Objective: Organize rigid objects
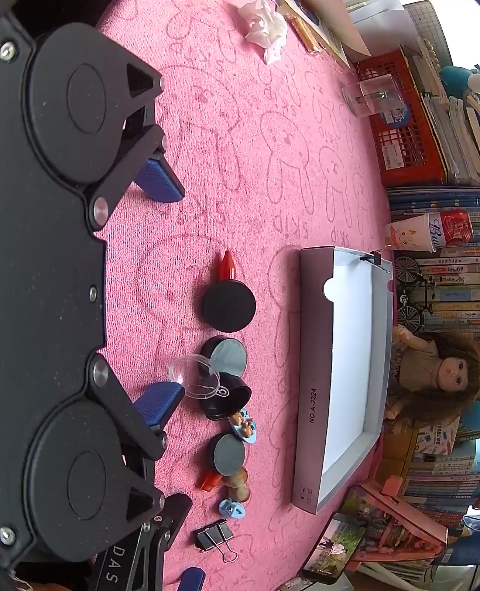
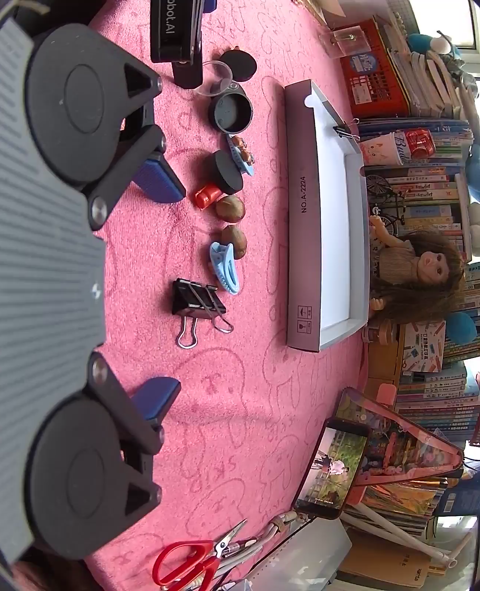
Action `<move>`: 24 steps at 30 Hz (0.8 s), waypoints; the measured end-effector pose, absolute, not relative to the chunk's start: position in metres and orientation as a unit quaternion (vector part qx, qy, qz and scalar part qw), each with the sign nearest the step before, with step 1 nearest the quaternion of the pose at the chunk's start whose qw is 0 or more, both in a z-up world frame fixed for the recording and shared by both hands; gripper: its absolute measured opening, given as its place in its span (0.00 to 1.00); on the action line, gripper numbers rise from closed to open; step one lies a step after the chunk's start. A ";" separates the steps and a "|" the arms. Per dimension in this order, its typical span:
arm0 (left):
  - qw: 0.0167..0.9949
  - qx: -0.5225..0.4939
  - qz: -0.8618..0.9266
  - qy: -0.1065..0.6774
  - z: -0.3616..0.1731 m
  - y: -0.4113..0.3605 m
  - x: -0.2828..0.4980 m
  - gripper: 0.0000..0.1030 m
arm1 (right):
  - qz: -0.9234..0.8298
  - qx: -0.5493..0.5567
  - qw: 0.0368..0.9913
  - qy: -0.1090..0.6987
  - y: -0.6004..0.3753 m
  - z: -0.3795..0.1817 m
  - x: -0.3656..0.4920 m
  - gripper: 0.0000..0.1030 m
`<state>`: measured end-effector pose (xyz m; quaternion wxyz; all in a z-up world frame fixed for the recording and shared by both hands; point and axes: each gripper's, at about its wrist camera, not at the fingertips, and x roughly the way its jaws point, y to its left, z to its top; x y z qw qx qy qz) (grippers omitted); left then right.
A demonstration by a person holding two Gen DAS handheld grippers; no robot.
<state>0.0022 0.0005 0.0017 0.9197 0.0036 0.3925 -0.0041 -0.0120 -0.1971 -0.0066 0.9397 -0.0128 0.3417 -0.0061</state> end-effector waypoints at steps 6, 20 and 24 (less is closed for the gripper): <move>0.921 0.003 0.000 0.391 0.000 0.001 -0.002 1.00 | -0.007 -0.013 0.940 0.341 -0.197 -0.007 -0.012 1.00; 0.921 0.003 0.000 0.390 0.000 0.001 -0.002 1.00 | -0.007 -0.013 0.940 0.341 -0.196 -0.007 -0.013 1.00; 0.921 0.003 0.000 0.390 0.000 0.001 -0.002 1.00 | -0.007 -0.013 0.940 0.341 -0.197 -0.007 -0.013 1.00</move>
